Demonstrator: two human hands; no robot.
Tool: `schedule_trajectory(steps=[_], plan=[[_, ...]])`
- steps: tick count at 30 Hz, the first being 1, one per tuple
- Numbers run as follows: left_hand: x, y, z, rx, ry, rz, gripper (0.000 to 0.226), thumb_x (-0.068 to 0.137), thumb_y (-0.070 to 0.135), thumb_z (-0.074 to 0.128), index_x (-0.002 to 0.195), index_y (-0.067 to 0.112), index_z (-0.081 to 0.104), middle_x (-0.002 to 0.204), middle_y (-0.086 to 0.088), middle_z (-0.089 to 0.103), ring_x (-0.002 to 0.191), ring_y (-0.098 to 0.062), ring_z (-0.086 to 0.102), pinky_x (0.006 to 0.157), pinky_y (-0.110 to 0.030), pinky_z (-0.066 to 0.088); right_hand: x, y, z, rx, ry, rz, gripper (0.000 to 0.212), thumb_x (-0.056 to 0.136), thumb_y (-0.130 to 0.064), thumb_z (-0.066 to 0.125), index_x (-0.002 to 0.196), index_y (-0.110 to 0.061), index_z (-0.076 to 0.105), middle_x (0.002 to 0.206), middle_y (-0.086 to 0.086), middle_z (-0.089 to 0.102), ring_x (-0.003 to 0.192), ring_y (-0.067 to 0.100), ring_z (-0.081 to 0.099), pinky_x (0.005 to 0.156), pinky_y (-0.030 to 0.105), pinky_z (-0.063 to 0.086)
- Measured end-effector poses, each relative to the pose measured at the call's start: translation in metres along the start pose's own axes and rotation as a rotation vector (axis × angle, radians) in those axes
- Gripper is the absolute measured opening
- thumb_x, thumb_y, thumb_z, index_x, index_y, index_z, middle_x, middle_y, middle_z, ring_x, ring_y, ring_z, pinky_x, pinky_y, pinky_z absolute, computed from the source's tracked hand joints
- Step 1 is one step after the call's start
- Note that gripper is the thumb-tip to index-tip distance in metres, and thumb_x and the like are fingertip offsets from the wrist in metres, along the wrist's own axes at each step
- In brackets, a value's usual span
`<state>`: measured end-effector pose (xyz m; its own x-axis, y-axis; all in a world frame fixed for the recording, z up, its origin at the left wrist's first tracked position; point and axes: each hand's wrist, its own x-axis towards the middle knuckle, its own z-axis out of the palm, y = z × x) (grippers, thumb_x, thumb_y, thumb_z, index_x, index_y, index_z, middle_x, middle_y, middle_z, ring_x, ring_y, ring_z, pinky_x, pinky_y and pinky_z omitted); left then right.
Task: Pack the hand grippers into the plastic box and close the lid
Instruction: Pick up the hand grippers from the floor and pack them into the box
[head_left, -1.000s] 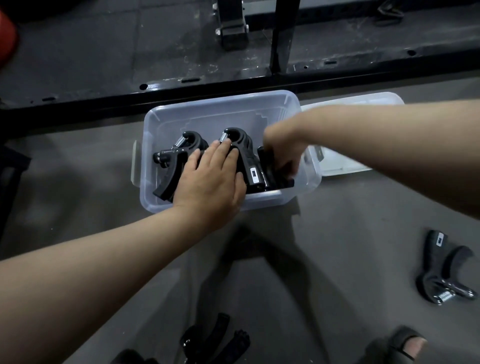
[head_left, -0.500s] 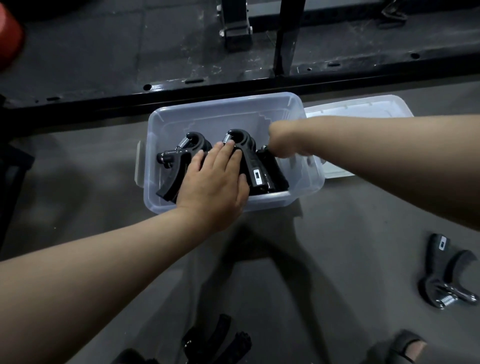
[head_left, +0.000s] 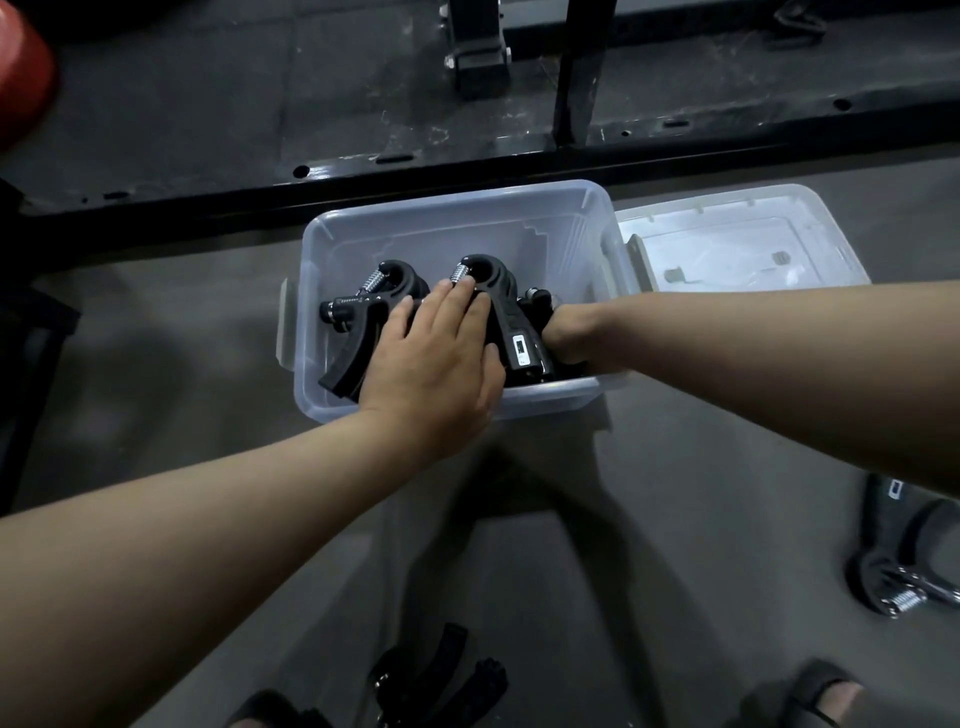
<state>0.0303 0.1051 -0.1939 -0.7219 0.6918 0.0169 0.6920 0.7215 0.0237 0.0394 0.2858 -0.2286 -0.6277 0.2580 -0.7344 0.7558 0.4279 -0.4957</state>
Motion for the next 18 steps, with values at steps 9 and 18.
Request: schedule_trajectory(steps=[9,18], plan=[[-0.001,-0.001,0.000,0.001,0.033,0.027,0.062,0.092,0.044,0.026,0.148,0.020,0.038,0.153,-0.011,0.037,0.142,-0.028,0.032,0.114,-0.051,0.026,-0.015,-0.003,-0.006,-0.086,-0.182,-0.020,0.022,0.091,-0.019,0.050,0.102,-0.008,0.066,0.102,0.011,0.073,0.089,0.028,0.072,0.076,0.041,0.059],[-0.001,0.003,-0.002,0.106,0.071,0.110,0.057,0.095,0.037,0.031,0.144,0.010,0.044,0.150,-0.013,0.042,0.140,-0.030,0.037,0.113,-0.056,0.024,-0.071,0.020,-0.019,-0.708,0.224,-0.567,0.013,0.096,-0.018,0.041,0.100,-0.009,0.050,0.098,0.012,0.060,0.090,0.033,0.058,0.068,0.038,0.043]])
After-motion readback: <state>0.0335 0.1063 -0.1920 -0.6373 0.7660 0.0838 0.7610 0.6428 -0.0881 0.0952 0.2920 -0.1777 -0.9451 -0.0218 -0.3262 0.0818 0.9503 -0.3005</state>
